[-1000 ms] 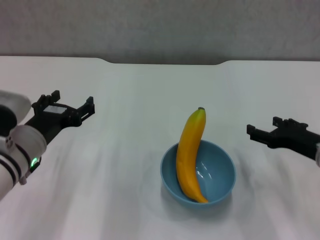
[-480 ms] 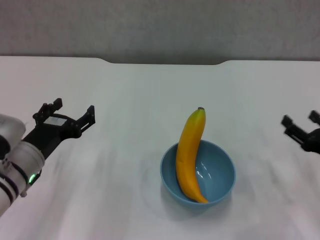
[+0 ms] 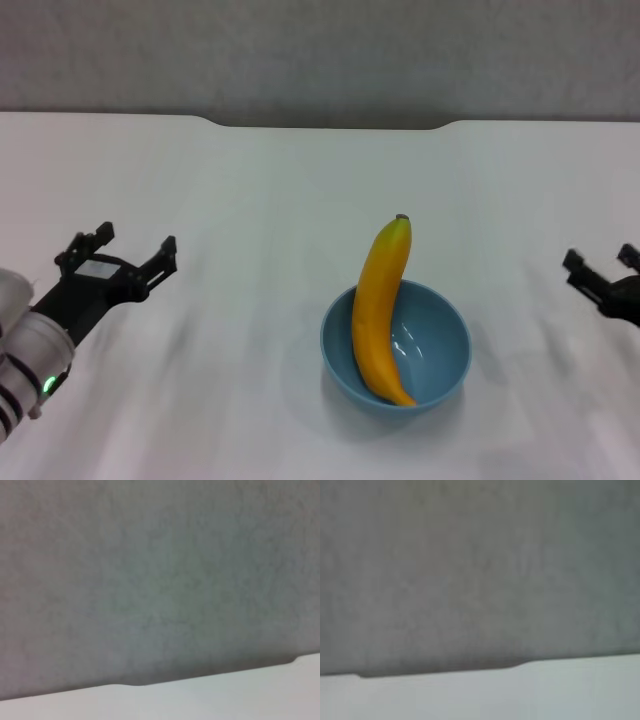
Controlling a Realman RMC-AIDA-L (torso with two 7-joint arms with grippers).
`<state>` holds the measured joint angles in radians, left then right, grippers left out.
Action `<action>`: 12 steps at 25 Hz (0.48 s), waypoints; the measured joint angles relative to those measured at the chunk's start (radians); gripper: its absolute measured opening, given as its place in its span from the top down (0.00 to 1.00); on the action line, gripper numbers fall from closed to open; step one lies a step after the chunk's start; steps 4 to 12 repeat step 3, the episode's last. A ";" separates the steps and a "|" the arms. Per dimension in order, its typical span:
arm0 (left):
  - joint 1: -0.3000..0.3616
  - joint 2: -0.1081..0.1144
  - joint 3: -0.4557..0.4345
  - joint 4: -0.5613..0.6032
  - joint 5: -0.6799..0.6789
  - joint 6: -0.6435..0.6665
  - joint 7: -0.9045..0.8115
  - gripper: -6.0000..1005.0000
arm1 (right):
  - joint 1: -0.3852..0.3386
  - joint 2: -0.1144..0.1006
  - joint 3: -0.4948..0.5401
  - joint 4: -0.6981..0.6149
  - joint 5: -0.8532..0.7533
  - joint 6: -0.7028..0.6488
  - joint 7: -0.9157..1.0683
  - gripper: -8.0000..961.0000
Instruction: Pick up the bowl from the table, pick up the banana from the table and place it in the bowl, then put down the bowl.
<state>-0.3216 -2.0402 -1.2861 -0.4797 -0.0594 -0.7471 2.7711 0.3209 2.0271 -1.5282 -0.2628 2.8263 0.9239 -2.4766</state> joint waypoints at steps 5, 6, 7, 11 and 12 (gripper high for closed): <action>-0.001 0.003 -0.003 0.007 -0.016 -0.009 0.005 0.10 | 0.008 0.002 -0.007 0.008 0.021 -0.008 -0.019 0.08; -0.001 0.003 -0.003 0.007 -0.016 -0.009 0.005 0.10 | 0.008 0.002 -0.007 0.008 0.021 -0.008 -0.019 0.08; -0.001 0.003 -0.003 0.007 -0.016 -0.009 0.005 0.10 | 0.008 0.002 -0.007 0.008 0.021 -0.008 -0.019 0.08; -0.001 0.003 -0.003 0.007 -0.016 -0.009 0.005 0.10 | 0.008 0.002 -0.007 0.008 0.021 -0.008 -0.019 0.08; -0.001 0.003 -0.003 0.007 -0.016 -0.009 0.005 0.10 | 0.008 0.002 -0.007 0.008 0.021 -0.008 -0.019 0.08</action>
